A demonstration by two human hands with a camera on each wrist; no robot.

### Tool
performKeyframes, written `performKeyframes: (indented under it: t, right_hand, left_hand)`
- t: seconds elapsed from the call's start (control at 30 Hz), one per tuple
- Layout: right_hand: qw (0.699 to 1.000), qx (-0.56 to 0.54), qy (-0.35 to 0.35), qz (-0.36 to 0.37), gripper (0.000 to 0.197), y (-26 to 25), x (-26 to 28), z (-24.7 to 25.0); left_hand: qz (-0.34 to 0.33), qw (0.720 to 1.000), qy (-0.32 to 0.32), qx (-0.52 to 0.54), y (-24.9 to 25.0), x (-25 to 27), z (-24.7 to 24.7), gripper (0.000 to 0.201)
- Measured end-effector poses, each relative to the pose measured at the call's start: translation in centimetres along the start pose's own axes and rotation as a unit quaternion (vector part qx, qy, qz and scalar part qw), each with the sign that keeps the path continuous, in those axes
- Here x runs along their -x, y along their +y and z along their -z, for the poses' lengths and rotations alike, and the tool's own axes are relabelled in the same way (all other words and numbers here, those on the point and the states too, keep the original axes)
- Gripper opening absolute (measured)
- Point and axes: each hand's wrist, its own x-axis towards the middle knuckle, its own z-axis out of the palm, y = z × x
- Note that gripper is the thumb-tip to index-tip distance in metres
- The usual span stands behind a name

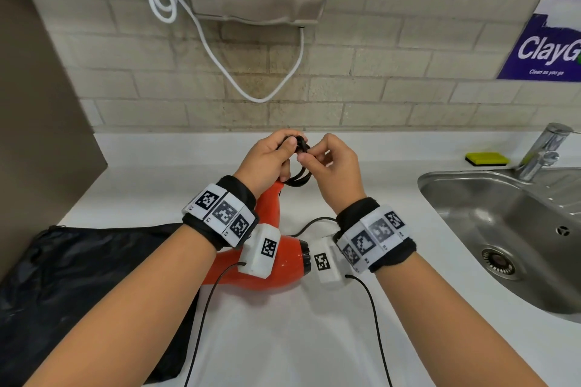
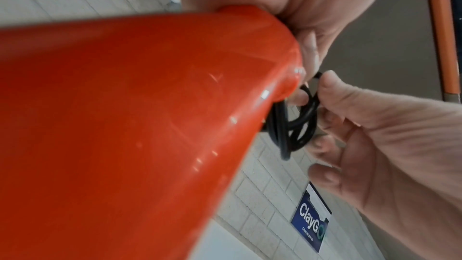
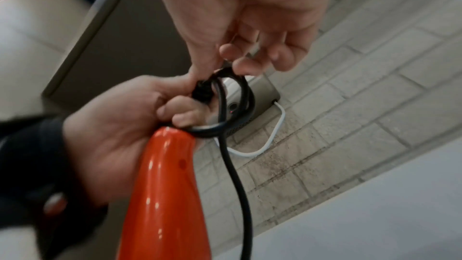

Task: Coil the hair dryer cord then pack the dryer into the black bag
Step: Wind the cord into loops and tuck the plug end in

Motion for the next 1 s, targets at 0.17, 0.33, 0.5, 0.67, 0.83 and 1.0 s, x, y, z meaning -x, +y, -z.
performKeyframes:
  t: [0.17,0.33,0.5,0.67,0.83,1.0]
  right_hand:
    - [0.985,-0.086,-0.144,-0.038,0.033,-0.1,-0.8,0.5]
    - [0.98,-0.038,-0.19,-0.049,0.018,-0.2,-0.9,0.6]
    - [0.977,-0.011,-0.211,-0.038,0.029,0.0,-0.9,0.4]
    - [0.973,-0.05,-0.221,-0.049,0.032,-0.2,-0.4,0.3]
    - [0.973,-0.033,-0.227,-0.039,0.02,0.1,-0.5,0.3]
    - [0.973,-0.053,-0.216,-0.062,0.019,0.8,0.1,0.4]
  left_hand:
    - [0.016,0.996,-0.072,0.057,0.4,0.3,-0.1,0.025]
    - [0.019,0.996,-0.073,0.057,0.5,0.5,0.0,0.024]
    - [0.004,0.999,-0.044,0.024,0.4,0.5,0.0,0.016]
    - [0.012,0.997,-0.029,0.063,0.5,0.6,-0.1,0.018]
    - [0.014,0.999,0.01,0.04,0.4,0.5,0.0,0.024]
    - [0.015,0.999,0.032,0.04,0.3,0.5,0.0,0.026]
